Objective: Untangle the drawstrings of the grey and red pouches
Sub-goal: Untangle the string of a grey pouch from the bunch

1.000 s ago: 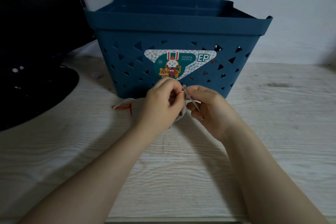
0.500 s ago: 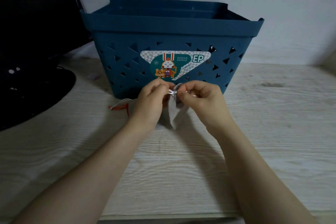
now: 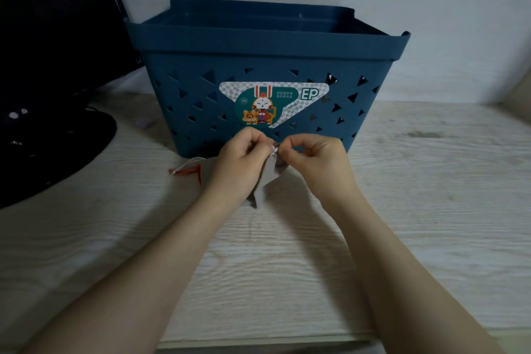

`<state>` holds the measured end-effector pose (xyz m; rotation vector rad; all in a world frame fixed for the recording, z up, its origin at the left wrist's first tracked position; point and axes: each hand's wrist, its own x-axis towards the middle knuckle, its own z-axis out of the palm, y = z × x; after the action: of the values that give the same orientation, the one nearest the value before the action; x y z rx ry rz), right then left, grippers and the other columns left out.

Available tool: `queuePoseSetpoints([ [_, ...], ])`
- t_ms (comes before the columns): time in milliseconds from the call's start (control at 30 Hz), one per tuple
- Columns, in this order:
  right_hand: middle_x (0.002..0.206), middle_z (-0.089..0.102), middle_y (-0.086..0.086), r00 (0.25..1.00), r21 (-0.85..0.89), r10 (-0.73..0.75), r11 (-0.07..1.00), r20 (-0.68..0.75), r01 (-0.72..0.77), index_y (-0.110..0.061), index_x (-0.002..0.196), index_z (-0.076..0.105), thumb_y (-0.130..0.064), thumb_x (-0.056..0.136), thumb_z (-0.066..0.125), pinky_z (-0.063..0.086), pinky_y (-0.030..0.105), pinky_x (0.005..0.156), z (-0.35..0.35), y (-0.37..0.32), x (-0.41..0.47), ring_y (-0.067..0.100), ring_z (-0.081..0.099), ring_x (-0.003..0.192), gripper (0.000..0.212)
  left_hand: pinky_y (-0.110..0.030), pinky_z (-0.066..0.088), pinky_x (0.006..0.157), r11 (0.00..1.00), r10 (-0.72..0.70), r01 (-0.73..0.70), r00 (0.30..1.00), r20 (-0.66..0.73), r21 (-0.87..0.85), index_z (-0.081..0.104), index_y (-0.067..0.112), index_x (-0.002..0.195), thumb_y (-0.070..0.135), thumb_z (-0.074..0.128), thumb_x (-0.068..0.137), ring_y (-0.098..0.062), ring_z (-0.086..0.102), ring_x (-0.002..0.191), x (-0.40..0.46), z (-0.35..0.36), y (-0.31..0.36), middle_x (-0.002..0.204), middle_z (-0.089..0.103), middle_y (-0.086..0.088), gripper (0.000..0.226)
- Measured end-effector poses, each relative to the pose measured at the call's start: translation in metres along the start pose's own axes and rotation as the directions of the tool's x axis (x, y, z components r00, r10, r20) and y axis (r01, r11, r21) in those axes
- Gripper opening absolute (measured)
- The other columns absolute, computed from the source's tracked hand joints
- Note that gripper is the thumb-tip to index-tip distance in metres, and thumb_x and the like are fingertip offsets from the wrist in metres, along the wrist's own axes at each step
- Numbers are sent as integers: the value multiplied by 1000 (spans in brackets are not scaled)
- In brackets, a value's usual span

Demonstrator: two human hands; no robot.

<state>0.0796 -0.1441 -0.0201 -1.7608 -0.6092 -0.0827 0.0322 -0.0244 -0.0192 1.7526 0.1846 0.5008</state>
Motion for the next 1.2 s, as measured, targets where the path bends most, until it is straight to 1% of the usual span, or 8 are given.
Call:
queuePoseSetpoints([
  [200,83,65,-2,980,103,22,995,-198,-1,-25,80,62,-7,82,66,47,20,68,-1,7,1,4,61,74,19,-16,45,75,986,124,-94,966,226,-139,46,18,88,-6,56,86,-2,56,79,-2,1,-6,86,58,-1,26],
  [300,94,63,-6,985,106,57,994,-166,-40,-27,98,61,-20,83,68,48,23,76,-1,9,2,8,60,88,18,-23,44,78,973,178,-138,961,213,-187,41,18,92,-10,48,89,-13,58,81,1,-1,-7,82,62,-10,28],
  [367,84,68,-5,992,107,81,992,-101,-70,-22,88,65,-22,84,66,49,30,74,-2,8,3,10,63,81,3,-32,46,81,973,212,-189,958,193,-131,41,26,97,2,52,88,-19,61,80,2,-3,-9,80,66,-14,28],
  [533,68,64,0,989,147,79,987,-122,-61,-20,70,63,-16,86,64,46,34,67,-1,6,2,14,56,68,16,-50,52,76,970,227,-232,971,71,74,48,45,92,30,56,80,-34,65,77,8,-6,-13,78,73,2,20],
  [667,59,56,-9,980,214,127,973,-155,-92,-19,69,60,-15,89,61,38,22,58,3,2,2,4,47,58,20,-39,41,57,960,272,-273,962,35,58,47,36,81,25,53,83,-24,50,58,8,-4,-10,63,64,6,12],
  [800,68,60,-5,995,234,63,971,-76,-43,-18,75,62,-13,88,61,41,20,63,0,-10,1,5,52,66,14,-21,40,70,904,388,-405,912,133,139,51,31,66,3,43,78,-4,50,70,6,-12,-6,71,55,11,31],
  [1000,82,61,-4,983,230,-32,970,-180,73,-18,88,63,-38,97,41,41,20,66,-19,-36,5,4,53,74,30,-22,45,61,945,127,-158,984,-124,-287,57,22,80,4,47,92,-2,54,70,-10,6,32,83,58,6,23],
  [1200,86,64,-7,958,268,-7,959,-286,87,-19,100,64,-19,97,45,47,13,66,-44,-65,15,3,60,78,19,-20,45,54,948,228,-265,952,-204,-178,59,34,93,11,47,93,-3,55,68,12,-1,85,96,60,7,26],
])
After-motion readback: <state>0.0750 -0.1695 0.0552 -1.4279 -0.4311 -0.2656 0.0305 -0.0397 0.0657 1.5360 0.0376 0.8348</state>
